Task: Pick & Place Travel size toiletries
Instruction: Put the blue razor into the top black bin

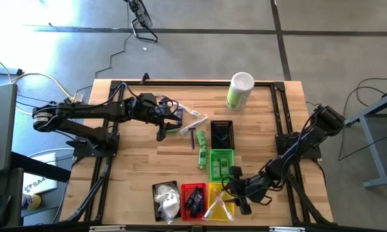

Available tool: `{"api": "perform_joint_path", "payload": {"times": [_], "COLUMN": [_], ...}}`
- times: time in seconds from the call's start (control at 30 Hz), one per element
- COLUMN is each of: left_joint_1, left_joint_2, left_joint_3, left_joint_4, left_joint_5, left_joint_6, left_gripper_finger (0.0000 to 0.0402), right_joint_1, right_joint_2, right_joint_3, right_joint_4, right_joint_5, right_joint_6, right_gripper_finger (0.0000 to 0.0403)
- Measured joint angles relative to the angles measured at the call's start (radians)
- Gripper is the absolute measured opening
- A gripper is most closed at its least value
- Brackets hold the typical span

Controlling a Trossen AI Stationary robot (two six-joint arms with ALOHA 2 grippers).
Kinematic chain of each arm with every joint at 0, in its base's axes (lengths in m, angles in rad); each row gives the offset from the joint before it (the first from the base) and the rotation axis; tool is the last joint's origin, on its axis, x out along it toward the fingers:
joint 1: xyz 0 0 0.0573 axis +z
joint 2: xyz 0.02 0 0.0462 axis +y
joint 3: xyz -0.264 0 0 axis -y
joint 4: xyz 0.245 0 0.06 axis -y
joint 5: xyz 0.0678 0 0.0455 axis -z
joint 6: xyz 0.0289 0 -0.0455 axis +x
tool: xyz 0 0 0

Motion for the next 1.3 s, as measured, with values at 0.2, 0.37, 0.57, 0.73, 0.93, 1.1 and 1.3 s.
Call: {"api": "perform_joint_path", "payload": {"times": [0.2, 0.37, 0.57, 0.73, 0.93, 1.1, 1.3], "left_joint_1": [0.000, 0.000, 0.000, 0.000, 0.000, 0.000, 0.000], "left_joint_2": [0.000, 0.000, 0.000, 0.000, 0.000, 0.000, 0.000], "left_joint_3": [0.000, 0.000, 0.000, 0.000, 0.000, 0.000, 0.000], "left_joint_4": [0.000, 0.000, 0.000, 0.000, 0.000, 0.000, -0.010], "left_joint_5": [0.000, 0.000, 0.000, 0.000, 0.000, 0.000, 0.000], "left_joint_6": [0.000, 0.000, 0.000, -0.006, -0.025, -0.026, -0.025], "left_gripper_finger": [0.0154, 0.0154, 0.0154, 0.0154, 0.0154, 0.0154, 0.0154], "right_joint_1": [-0.002, -0.025, -0.069, -0.112, -0.190, -0.274, -0.379], "right_joint_2": [-0.011, -0.057, -0.113, -0.124, -0.125, -0.125, -0.125], "right_joint_3": [0.000, 0.000, 0.000, 0.000, 0.000, 0.000, 0.000], "right_joint_4": [-0.002, -0.006, -0.025, -0.042, -0.043, -0.041, -0.041], "right_joint_5": [-0.048, -0.050, -0.048, -0.070, -0.092, -0.156, -0.168], "right_joint_6": [-0.027, -0.027, -0.037, -0.112, -0.209, -0.264, -0.299], "right_gripper_finger": [0.0221, 0.0203, 0.0155, 0.0102, 0.0054, 0.0030, 0.0017]}}
